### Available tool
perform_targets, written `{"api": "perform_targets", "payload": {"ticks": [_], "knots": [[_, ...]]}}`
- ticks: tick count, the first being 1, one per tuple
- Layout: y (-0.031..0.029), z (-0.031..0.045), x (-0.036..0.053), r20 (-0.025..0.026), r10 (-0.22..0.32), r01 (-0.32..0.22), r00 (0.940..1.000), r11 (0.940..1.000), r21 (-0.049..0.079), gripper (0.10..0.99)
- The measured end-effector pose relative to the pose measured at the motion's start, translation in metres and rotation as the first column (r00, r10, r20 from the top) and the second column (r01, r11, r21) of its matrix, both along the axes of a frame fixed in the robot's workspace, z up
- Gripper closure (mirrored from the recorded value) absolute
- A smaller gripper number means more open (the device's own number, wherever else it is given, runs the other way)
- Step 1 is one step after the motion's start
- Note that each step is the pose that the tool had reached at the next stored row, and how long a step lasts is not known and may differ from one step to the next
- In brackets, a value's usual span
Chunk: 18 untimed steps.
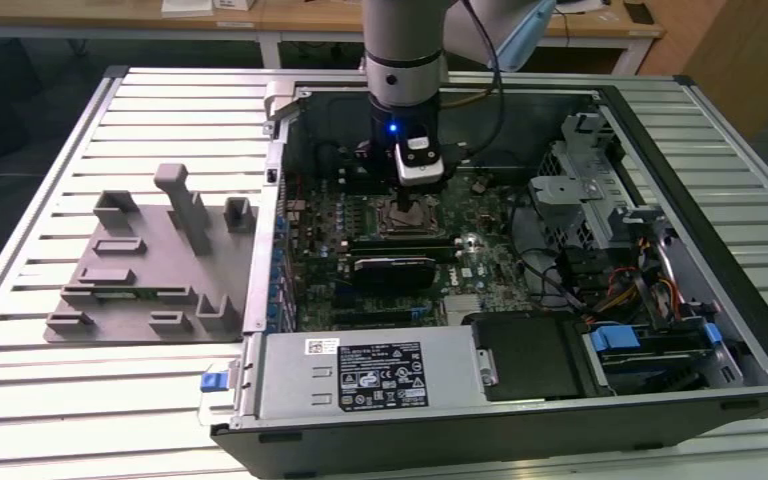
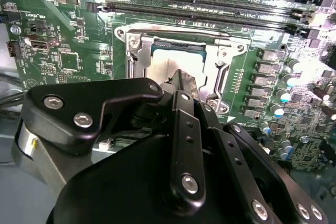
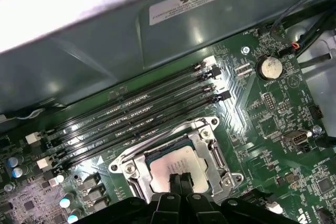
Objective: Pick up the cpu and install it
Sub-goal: 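Install the first cpu locking lever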
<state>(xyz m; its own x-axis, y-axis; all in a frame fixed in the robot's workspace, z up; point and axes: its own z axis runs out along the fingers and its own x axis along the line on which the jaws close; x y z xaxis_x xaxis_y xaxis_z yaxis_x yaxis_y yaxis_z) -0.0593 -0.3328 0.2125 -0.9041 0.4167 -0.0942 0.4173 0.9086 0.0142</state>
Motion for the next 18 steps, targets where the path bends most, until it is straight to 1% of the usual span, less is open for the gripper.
{"api": "perform_targets", "payload": {"ticks": [3, 9, 16, 18], "knots": [[0.0, -0.0001, 0.0001, -0.0006, 0.0, 0.0, 1.0, 1.0, 0.0, 0.98], [0.0, 0.0, 0.0036, -0.0009, 0.0, 0.0, 1.0, 1.0, 0.0, 0.98], [0.0, 0.0078, 0.0037, -0.0008, 0.001, -0.001, 1.0, 1.0, 0.0, 0.98], [0.0001, 0.0085, 0.0037, -0.0007, 0.001, -0.001, 1.0, 1.0, 0.0, 0.98]]}}
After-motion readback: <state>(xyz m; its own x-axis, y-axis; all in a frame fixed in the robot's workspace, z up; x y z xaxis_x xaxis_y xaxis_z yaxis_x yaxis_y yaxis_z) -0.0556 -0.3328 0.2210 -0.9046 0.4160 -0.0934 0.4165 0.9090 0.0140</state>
